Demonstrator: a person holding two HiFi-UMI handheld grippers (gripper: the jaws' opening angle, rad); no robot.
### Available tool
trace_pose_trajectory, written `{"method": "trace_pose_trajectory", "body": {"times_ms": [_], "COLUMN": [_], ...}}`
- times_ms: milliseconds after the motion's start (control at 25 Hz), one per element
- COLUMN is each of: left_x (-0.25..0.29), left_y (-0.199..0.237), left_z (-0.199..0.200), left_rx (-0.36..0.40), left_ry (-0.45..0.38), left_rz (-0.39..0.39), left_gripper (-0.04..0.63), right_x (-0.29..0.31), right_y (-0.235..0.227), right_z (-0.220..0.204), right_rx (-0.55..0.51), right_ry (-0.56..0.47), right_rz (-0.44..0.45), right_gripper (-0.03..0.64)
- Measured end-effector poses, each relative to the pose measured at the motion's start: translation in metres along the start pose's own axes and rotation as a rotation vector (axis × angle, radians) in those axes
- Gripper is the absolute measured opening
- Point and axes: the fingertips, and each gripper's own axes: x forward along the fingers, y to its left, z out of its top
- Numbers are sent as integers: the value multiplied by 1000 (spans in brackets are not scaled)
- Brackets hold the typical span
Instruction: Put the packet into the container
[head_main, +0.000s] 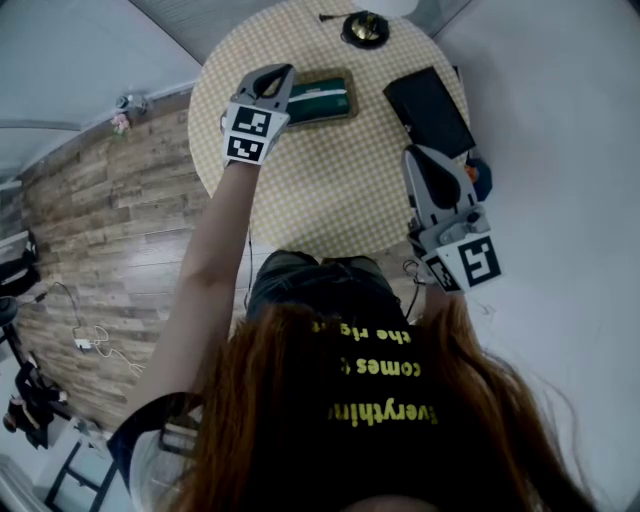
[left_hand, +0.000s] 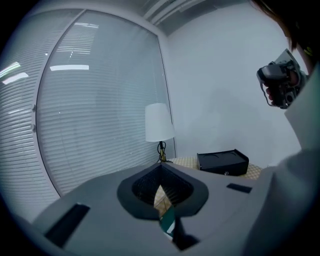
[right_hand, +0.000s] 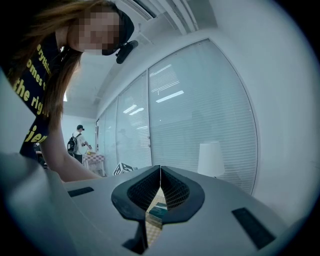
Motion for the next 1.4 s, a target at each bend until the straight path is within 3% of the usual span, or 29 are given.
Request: {"method": "trace_pose_trajectory", "body": {"times_ms": [320, 880, 1400], "left_x": [-27, -88, -119], "left_y": [-4, -26, -44], "left_z": [27, 58, 69], "left_rx": [-23, -29, -60], "left_ry": [-163, -330, -380], "left_rz": [-4, -72, -81], "left_gripper": [0, 0, 0], "right_x": [5, 35, 58], "right_y": [7, 18, -1], "right_z": [-1, 2, -9], "right_rx": [-1, -45, -47], "right_ry": [5, -18, -15], "right_rz": [12, 24, 6], "right_gripper": [15, 15, 14]}}
